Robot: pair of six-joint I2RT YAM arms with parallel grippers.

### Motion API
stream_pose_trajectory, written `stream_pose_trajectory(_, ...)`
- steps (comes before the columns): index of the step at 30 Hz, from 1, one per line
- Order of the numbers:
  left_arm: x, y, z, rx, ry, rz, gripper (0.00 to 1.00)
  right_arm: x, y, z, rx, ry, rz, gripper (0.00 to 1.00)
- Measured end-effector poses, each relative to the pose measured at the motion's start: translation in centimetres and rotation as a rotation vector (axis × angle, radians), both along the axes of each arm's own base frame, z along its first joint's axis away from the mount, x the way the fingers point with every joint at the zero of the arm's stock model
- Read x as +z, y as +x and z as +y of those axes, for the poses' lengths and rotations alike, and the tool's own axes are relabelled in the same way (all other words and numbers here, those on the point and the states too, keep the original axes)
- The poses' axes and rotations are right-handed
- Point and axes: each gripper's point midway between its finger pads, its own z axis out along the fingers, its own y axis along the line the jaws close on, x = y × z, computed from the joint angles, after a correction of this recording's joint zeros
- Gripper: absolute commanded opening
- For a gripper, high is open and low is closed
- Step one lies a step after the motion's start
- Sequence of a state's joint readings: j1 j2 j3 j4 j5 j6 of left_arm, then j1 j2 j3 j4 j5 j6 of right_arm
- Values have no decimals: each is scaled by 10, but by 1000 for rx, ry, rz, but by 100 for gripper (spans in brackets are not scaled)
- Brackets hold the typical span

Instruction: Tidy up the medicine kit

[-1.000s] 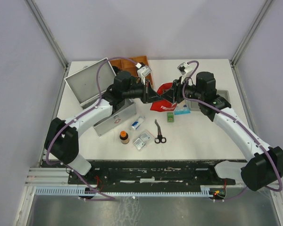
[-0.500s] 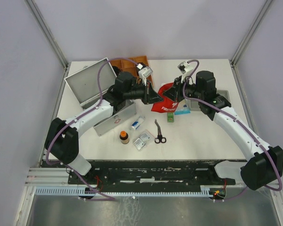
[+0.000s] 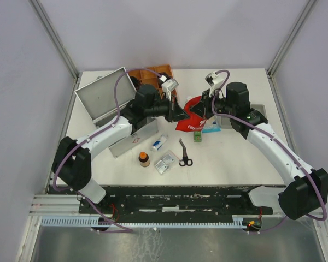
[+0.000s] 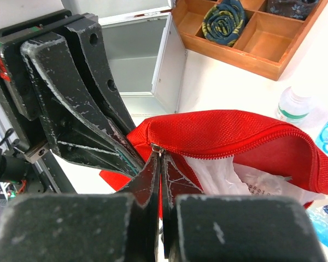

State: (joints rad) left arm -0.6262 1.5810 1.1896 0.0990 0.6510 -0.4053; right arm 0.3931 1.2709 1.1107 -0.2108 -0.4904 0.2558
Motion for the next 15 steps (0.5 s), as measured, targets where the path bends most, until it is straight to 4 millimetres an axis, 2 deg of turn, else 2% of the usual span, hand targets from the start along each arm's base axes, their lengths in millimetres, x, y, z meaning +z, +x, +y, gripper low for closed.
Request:
stream_pose_trajectory(10,-2,3,7,22,44,-84,3,-17,-1,-14,-20,-99,13,1)
stream_pose_trajectory(15,0,2,7,15,48,-120,3,-18,-1,-22,-29,-120,35,1)
